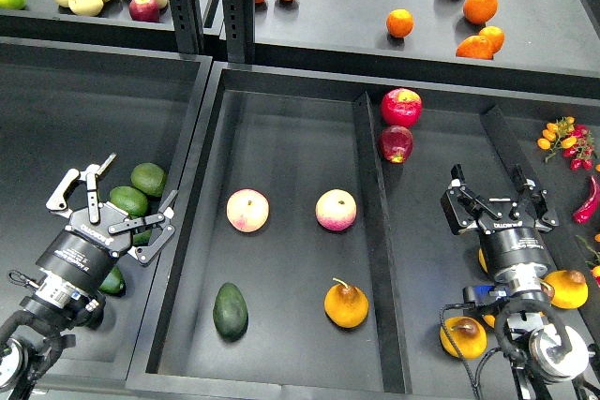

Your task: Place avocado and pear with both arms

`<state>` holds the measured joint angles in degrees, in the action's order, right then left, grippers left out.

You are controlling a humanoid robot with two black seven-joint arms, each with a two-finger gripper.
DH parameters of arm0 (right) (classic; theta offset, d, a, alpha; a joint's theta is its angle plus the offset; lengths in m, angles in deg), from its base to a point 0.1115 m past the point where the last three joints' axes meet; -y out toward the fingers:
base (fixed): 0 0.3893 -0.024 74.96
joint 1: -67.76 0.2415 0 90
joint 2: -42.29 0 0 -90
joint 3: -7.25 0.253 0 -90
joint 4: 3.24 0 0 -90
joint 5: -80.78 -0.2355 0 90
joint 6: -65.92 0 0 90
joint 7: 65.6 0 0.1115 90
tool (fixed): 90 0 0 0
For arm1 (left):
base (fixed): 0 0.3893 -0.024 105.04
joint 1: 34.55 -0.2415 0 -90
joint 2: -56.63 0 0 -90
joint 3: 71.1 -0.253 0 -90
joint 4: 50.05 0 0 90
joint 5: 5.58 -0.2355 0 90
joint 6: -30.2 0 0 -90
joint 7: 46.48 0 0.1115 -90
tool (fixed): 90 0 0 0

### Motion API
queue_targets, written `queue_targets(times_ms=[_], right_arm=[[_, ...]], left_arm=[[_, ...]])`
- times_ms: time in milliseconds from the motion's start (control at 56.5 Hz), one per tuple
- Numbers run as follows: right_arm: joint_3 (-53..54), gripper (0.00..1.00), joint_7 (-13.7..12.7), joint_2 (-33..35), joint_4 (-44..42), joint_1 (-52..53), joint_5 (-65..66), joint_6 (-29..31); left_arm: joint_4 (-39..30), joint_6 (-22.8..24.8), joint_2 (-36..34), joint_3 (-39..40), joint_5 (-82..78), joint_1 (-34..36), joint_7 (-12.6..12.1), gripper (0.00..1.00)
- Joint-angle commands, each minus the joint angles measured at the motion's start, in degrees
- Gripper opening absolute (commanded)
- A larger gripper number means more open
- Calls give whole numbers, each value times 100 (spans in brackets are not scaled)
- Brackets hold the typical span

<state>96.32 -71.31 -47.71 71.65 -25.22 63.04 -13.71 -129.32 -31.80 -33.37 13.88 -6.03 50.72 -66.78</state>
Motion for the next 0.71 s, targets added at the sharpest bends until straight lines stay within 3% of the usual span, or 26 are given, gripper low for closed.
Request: queue_targets(times_ms=[0, 690], right_arm=[[-3, 100, 0, 0, 0, 0, 7, 0], [-21, 100, -9, 0, 0, 0, 7, 0]], left_arm=[[0, 0, 0, 36, 1, 7, -87, 100], [0, 0, 0, 1, 10, -1, -61, 100]])
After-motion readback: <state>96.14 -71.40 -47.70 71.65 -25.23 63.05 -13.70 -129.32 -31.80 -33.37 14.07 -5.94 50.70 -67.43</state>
